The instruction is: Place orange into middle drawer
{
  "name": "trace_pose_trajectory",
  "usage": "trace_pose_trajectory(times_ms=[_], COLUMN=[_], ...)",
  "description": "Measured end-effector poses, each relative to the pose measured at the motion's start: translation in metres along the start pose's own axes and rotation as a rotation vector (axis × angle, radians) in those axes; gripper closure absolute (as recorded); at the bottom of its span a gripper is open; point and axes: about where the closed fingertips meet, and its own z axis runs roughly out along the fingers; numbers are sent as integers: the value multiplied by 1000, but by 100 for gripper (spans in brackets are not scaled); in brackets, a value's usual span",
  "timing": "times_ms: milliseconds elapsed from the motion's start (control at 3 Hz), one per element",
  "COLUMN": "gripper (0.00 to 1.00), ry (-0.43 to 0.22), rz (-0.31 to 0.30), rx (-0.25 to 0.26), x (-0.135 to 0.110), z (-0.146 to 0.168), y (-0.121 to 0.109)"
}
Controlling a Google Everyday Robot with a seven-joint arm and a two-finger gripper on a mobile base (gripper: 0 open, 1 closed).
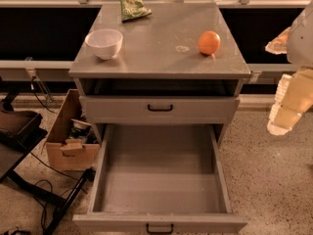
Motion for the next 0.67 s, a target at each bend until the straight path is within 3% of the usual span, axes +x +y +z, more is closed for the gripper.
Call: trace_pose_trajectory(times_ms=[333,667], gripper=[0,0], ry=[-5,-111], rz=[2,48], rx=[2,53], x=[0,-5], z=[0,10], y=[-1,-12])
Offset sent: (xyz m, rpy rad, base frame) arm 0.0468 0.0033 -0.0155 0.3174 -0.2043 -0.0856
